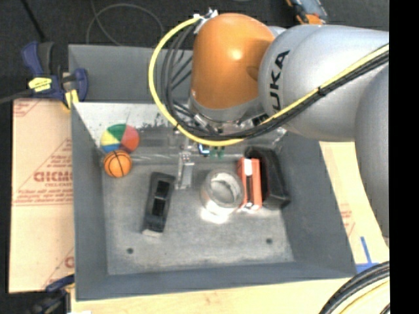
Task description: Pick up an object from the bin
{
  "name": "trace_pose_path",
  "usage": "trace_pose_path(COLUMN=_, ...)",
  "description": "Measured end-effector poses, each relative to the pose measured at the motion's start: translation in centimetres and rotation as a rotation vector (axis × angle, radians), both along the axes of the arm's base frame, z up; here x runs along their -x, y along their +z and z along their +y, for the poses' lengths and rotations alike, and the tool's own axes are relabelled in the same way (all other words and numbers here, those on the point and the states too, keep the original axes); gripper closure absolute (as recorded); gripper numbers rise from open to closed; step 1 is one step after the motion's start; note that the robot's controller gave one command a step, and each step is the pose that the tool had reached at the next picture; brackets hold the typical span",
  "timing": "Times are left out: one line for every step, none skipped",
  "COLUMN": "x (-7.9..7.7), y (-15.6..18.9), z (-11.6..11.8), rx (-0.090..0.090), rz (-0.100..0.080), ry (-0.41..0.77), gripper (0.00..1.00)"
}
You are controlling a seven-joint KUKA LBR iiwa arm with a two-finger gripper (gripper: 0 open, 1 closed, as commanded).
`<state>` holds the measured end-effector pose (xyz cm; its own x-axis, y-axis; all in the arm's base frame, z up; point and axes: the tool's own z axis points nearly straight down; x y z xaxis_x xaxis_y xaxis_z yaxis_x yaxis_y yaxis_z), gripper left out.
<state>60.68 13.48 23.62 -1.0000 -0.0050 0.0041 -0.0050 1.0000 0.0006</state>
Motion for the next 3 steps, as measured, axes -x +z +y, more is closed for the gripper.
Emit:
trace_pose_path(x=-0.1, y=0.5, z=-0.1, rx=-0.001, rz=-0.008, ry=-0.003, gripper=0.00)
trace_pose_path(x=0.3, y=-1.0, z=1.0, rx=0.001, rz=-0.014, ry=0.105, gripper=0.00)
trace_pose_path(x=1.5, y=-7.0, z=3.3, rx=-0.001, rz=-0.011, ry=0.290, gripper=0.00)
